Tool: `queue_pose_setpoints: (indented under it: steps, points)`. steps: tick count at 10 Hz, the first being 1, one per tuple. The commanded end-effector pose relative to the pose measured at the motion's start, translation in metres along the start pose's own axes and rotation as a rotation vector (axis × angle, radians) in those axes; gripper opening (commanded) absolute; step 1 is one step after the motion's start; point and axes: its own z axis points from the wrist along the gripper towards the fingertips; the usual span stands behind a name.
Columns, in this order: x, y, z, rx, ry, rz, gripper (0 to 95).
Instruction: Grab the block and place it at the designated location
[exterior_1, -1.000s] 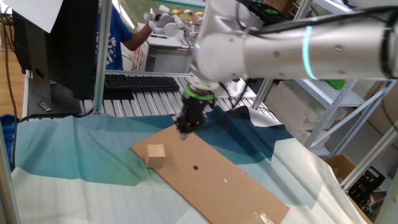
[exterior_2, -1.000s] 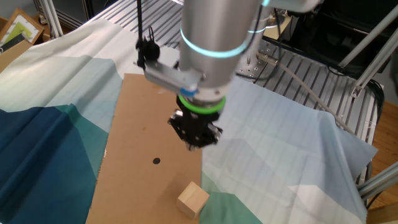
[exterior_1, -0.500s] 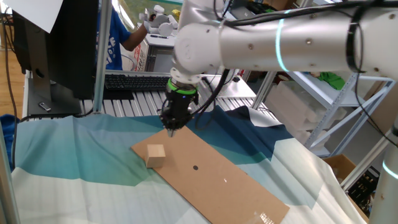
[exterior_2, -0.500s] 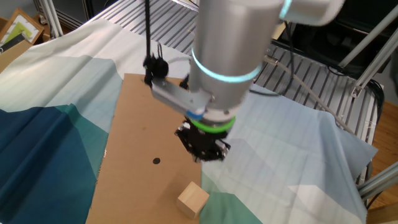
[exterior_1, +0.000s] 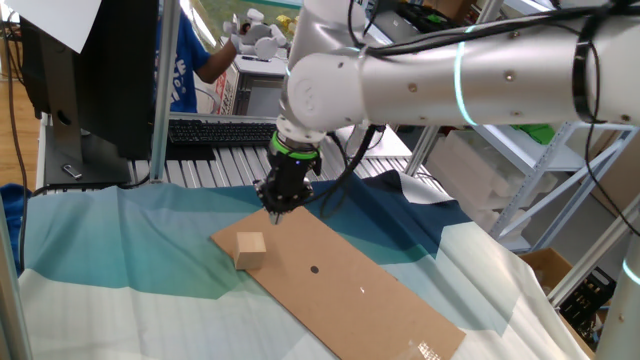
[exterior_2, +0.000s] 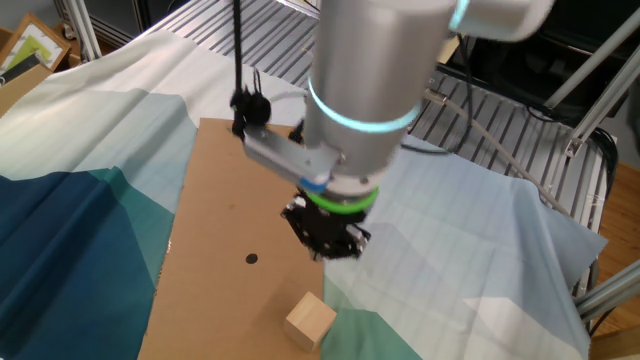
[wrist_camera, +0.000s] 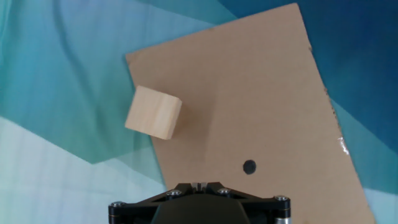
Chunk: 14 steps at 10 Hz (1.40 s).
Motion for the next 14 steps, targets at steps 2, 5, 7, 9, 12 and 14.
queue_pose_setpoints:
  steps: [2, 5, 7, 9, 12, 14]
  points:
    - [0.0011, -0.0008, 0.0001, 0.002, -0.013, -0.027, 0.0]
    - [0.0011, -0.0008, 0.0001, -0.015, -0.023, -0.112, 0.0]
    - [0.0011, -0.0008, 0.0001, -0.034, -0.009, -0.14, 0.0]
    - [0.0011, -0.0008, 0.0001, -0.048, 0.044, -0.13, 0.0]
    - [0.0011, -0.0008, 0.0001, -0.057, 0.046, -0.064, 0.0]
    - [0.0011, -0.0008, 0.0001, -0.06, 0.052, -0.006, 0.0]
